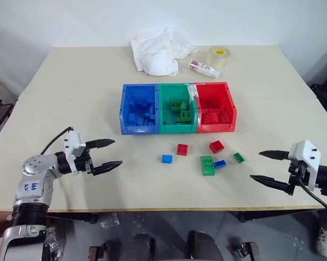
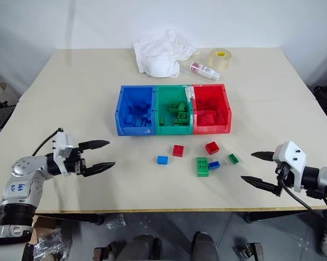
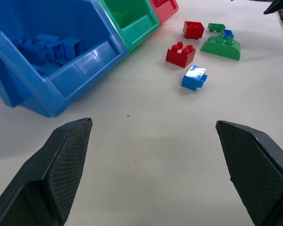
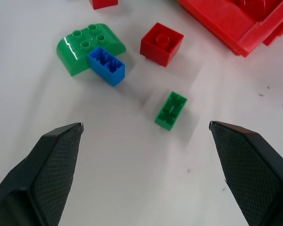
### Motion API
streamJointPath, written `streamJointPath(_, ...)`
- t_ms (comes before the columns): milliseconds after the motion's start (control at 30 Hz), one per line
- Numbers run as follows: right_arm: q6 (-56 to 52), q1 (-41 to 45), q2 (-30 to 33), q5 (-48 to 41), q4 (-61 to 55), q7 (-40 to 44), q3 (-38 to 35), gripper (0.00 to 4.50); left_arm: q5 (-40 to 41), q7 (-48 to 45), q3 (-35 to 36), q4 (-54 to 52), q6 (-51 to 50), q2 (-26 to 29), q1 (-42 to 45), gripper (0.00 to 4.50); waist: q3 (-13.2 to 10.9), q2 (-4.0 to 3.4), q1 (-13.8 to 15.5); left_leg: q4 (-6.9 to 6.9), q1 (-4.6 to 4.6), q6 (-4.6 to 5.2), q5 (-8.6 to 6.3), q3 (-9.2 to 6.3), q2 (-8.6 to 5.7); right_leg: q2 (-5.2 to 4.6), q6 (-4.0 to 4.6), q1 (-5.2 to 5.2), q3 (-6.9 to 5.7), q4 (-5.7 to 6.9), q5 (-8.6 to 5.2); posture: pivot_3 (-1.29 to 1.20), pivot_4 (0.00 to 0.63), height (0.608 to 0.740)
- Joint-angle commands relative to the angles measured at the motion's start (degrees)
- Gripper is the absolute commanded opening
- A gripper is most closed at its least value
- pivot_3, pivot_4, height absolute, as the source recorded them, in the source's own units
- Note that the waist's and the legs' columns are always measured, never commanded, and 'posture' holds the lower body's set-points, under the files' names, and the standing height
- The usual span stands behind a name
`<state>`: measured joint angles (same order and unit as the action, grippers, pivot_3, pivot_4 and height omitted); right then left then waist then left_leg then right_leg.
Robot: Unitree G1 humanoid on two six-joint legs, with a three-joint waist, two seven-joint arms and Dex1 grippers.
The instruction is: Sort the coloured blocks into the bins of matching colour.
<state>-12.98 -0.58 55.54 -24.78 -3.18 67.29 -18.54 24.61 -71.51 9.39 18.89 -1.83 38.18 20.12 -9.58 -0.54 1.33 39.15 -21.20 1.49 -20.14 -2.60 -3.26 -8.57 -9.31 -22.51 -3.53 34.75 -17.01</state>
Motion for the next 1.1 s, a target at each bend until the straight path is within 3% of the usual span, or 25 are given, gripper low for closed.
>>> streamJointPath(33,-0.22,-0.12,-0.67,-1.51,-2.08,-0.93,-2.45,4.5,0.47,-1.32,-0.24,0.33,0.19,-0.18,1.26,4.49,0.0,0.0,0.0,0.0,0.0,0.0,0.0,0.0,0.0,0.0,0.0,0.0,0.0,0.0,0.0,0.0,0.15,0.74)
streamJointPath(400,-4.48,-1.7,0.01,-1.02,-4.2,-4.07,-2.64,4.5,-1.28,1.45,-1.57,1.48,-2.16,-1.01,3.08,4.49,0.0,0.0,0.0,0.01,0.0,0.0,0.0,-0.01,0.0,0.01,0.0,0.0,-0.02,0.02,0.0,0.0,0.15,0.74)
streamJointPath(800,-4.8,-17.23,4.17,1.08,-3.9,1.36,-18.39,4.5,0.81,-3.1,-0.54,2.84,-2.74,-0.27,2.72,4.49,-0.02,0.03,-0.08,-0.01,0.0,0.02,0.0,0.02,0.0,0.01,-0.01,0.04,-0.01,-0.04,0.0,0.0,0.15,0.74)
streamJointPath(967,-5.55,-17.32,4.33,0.41,-4.44,2.1,-20.33,4.5,0.62,-4.11,-0.11,3.33,-2.14,-0.25,2.73,4.49,-0.02,0.03,0.01,-0.02,0.01,0.02,0.0,0.03,0.01,0.0,-0.01,0.03,0.0,-0.04,0.0,0.0,0.15,0.74)
streamJointPath(1100,-7.04,-11.68,3.39,-1.23,-5.46,0.53,-15.97,4.5,1.1,-4.66,0.23,3.28,-1.27,-0.88,3.06,4.49,-0.03,0.04,0.0,0.0,0.01,0.02,0.0,0.02,0.0,0.0,-0.01,0.04,0.01,-0.04,0.0,0.0,0.15,0.74)
